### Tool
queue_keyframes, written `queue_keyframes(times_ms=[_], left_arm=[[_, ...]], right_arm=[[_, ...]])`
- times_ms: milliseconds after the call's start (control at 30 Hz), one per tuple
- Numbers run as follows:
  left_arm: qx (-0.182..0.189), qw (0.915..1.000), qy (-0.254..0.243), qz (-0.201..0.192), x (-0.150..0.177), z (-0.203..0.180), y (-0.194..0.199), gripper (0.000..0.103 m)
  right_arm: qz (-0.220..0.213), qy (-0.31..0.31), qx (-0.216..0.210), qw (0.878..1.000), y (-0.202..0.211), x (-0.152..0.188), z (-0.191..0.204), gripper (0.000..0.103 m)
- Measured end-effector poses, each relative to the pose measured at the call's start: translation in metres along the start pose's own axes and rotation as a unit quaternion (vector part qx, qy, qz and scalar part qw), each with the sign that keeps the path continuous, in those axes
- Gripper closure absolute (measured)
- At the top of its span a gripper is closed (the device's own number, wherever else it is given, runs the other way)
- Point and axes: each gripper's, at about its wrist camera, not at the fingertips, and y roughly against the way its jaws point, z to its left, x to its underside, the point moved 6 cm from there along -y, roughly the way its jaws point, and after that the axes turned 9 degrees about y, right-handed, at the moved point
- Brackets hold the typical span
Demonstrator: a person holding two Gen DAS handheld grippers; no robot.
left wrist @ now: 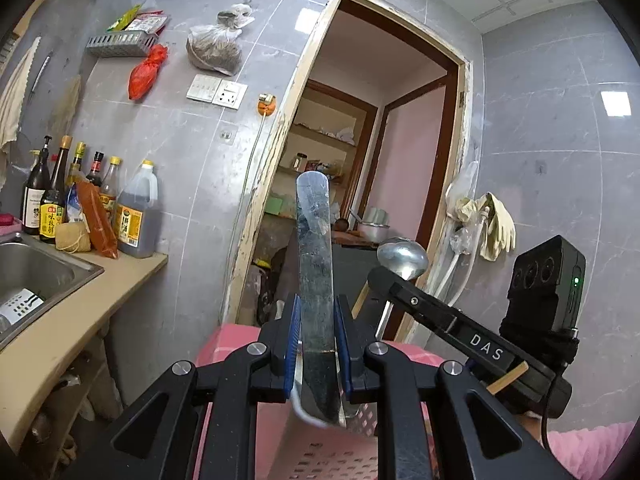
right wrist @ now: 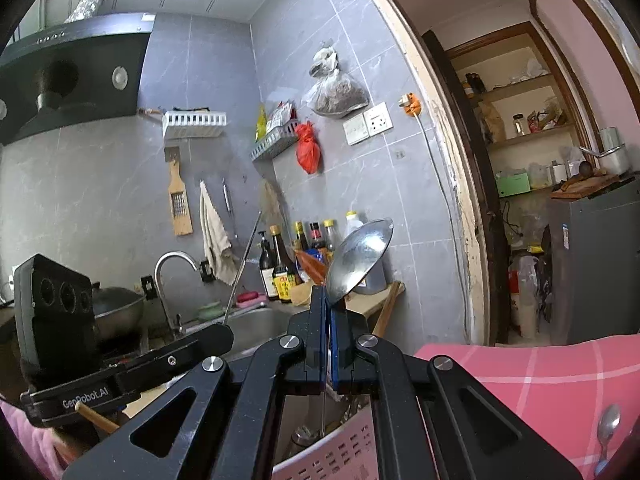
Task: Organize utensils
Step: 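Lower the knife and silver spoon into the caddy, then open the left tool releasing the knife while the right tool releases the spoon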
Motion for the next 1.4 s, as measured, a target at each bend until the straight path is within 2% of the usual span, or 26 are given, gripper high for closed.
queue_keyframes(times_ms=[300,700,767,833,967,1033,1167,1233,1300,1400], left_arm=[[-0.005,1.0,0.002,0.006,0.003,0.005,0.002,0.087],[0.011,0.9998,0.011,0.012,0.001,0.006,0.004,0.086],[0.012,0.9998,0.006,0.017,0.002,0.006,0.004,0.086],[0.014,0.9997,0.001,0.019,0.002,0.005,0.004,0.086],[0.021,0.9994,-0.009,0.027,0.003,0.0,0.006,0.086],[0.023,0.9993,-0.011,0.026,0.004,-0.002,0.009,0.079],[0.024,0.9995,-0.009,0.02,0.003,-0.005,0.015,0.074],[0.024,0.9996,-0.009,0.015,0.001,-0.007,0.018,0.064],[0.024,0.9996,-0.01,0.01,0.0,-0.01,0.02,0.061],[0.021,0.9996,-0.019,0.006,-0.001,-0.018,0.023,0.057]], right_arm=[[0.02,0.005,0.0,1.0,-0.002,0.003,0.001,0.1],[0.025,0.007,0.002,1.0,0.001,0.002,0.0,0.099],[0.022,0.004,0.003,1.0,0.003,0.002,-0.001,0.094],[0.02,-0.002,0.004,1.0,0.004,0.0,-0.002,0.076],[0.014,-0.006,0.002,1.0,0.007,-0.002,-0.002,0.074],[0.009,-0.004,0.005,1.0,0.011,-0.005,-0.001,0.067],[-0.004,-0.001,0.017,1.0,0.024,-0.014,-0.001,0.058],[-0.012,0.0,0.027,1.0,0.034,-0.018,-0.003,0.05],[-0.018,0.003,0.038,0.999,0.043,-0.022,-0.006,0.047],[-0.027,0.006,0.061,0.998,0.062,-0.028,-0.011,0.036]])
